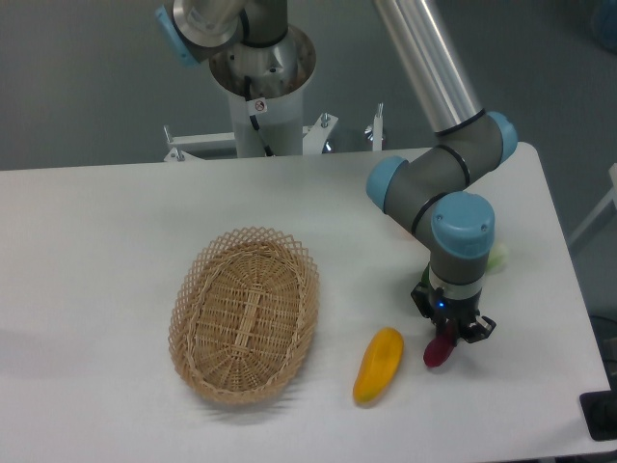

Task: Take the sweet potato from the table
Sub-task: 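Lift the held sweet potato up off the table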

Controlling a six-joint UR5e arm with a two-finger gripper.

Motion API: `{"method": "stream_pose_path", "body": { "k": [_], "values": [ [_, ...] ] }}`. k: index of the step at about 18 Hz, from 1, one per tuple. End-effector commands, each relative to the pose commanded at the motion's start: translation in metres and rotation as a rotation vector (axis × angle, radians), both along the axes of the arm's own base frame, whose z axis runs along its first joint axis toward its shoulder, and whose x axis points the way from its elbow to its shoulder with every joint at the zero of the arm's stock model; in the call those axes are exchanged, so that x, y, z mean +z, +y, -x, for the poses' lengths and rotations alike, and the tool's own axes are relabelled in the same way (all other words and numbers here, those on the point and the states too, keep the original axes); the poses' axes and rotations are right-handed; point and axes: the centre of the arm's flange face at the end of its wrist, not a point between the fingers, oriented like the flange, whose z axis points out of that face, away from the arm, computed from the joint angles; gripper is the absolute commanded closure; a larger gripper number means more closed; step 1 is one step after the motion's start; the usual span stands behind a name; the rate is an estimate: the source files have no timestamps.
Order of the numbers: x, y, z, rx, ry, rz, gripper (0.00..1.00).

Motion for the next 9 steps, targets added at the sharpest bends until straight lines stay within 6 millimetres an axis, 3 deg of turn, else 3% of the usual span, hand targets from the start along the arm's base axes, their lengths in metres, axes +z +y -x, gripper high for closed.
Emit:
{"method": "stream_pose_path", "body": {
  "k": [3, 9],
  "values": [
    [0.030, 0.002, 0.008, 0.002, 0.034, -0.033, 0.82],
    [0.132, 0.014, 0.014, -0.019, -0.022, -0.114, 0.77]
  ]
}}
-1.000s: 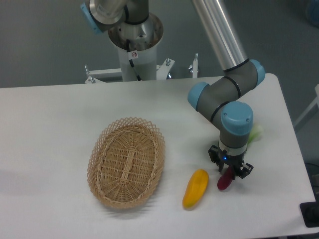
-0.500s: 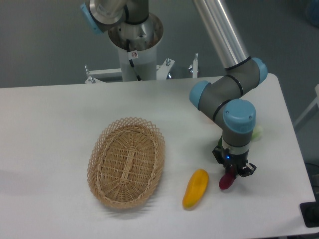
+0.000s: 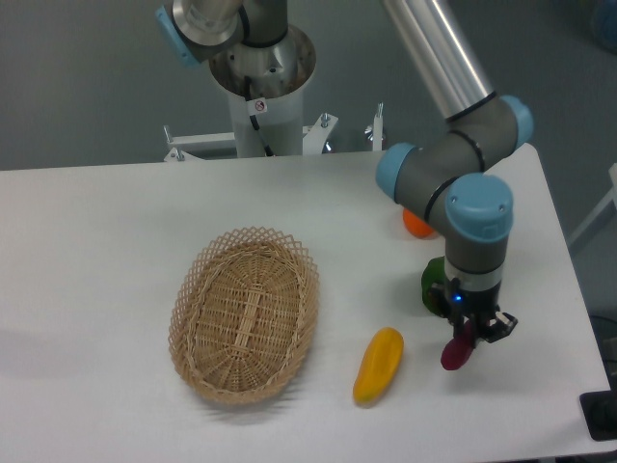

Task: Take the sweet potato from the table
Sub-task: 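Lift the held sweet potato up off the table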

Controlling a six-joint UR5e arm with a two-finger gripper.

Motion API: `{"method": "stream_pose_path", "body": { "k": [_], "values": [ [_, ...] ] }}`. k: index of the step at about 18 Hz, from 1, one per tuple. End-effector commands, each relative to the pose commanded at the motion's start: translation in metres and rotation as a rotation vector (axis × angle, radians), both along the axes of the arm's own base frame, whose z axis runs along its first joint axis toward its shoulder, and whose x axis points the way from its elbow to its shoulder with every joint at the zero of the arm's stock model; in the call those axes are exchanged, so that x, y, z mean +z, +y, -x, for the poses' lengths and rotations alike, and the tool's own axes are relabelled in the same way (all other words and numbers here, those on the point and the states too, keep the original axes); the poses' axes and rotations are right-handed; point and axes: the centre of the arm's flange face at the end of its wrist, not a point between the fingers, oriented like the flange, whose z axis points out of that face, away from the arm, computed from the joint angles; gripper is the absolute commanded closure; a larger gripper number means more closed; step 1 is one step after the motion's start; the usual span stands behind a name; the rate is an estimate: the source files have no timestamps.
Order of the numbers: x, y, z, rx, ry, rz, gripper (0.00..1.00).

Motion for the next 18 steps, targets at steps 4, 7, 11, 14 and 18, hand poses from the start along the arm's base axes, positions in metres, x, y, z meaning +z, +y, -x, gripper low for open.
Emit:
{"method": "stream_pose_path", "body": {
  "k": [4, 7, 11, 14, 18],
  "values": [
    [0.050, -0.014, -0.017, -0.001, -0.061, -0.038, 0.78],
    [0.073, -0.032, -0.019, 0.021, -0.085, -0.035, 0.78],
    [0.095, -0.044, -0.015, 0.013, -0.081, -0.031, 0.78],
    [0.096, -0.045, -0.016, 0.008, -0.093, -0.024, 0.78],
    [0.102, -0.048, -0.020, 0.002, -0.091, -0.023, 0.78]
  ]
}}
